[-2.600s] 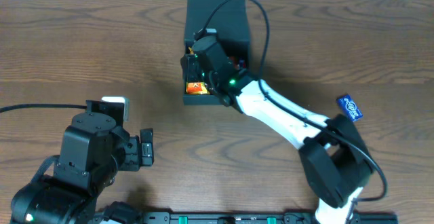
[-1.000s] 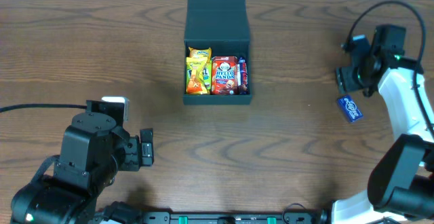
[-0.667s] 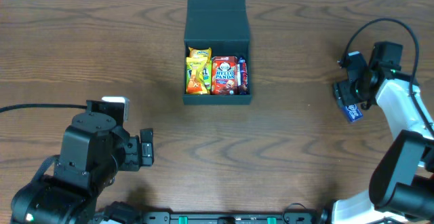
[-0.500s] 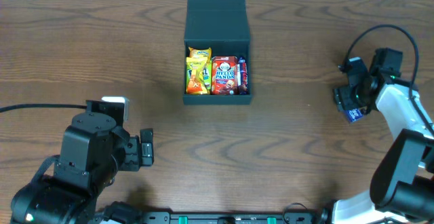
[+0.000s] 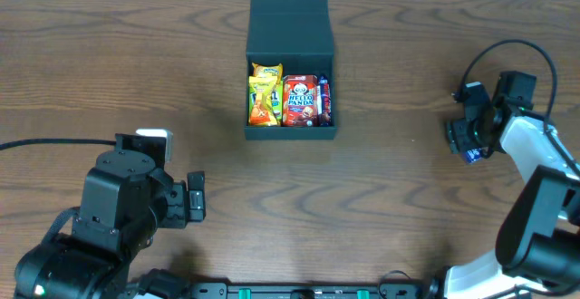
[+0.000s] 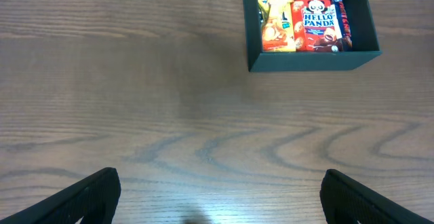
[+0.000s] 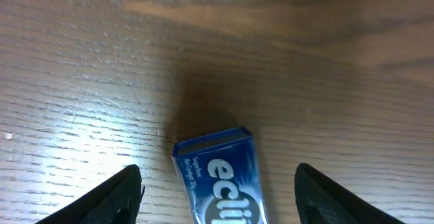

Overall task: Pack container
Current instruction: 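Move the right gripper to the blue eclipse mint tin and grasp it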

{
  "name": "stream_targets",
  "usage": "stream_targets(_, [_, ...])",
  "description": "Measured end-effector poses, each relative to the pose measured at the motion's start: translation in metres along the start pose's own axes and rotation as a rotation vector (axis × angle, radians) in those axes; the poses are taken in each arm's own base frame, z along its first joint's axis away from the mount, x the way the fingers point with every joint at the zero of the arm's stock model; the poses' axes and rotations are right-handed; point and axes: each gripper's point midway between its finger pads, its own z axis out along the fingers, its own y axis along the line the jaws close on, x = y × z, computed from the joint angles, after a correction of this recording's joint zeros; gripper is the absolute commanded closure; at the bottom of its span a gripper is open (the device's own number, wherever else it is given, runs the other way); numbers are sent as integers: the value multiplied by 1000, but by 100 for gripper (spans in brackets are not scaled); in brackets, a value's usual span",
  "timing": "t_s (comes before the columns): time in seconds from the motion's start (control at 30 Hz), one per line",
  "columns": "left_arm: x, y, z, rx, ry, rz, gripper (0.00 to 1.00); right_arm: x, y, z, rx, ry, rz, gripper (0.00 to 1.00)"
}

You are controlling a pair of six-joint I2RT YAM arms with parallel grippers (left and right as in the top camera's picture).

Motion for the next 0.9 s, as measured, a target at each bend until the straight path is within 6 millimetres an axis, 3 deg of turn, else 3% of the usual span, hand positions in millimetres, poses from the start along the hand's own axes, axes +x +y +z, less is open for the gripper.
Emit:
stream_targets(0.43, [0, 0, 0, 0, 0, 0, 5, -4, 1, 3, -10, -19, 7, 39])
stream_targets(0.9, [0, 0, 0, 0, 0, 0, 5, 0, 4, 13, -26, 2, 9, 39])
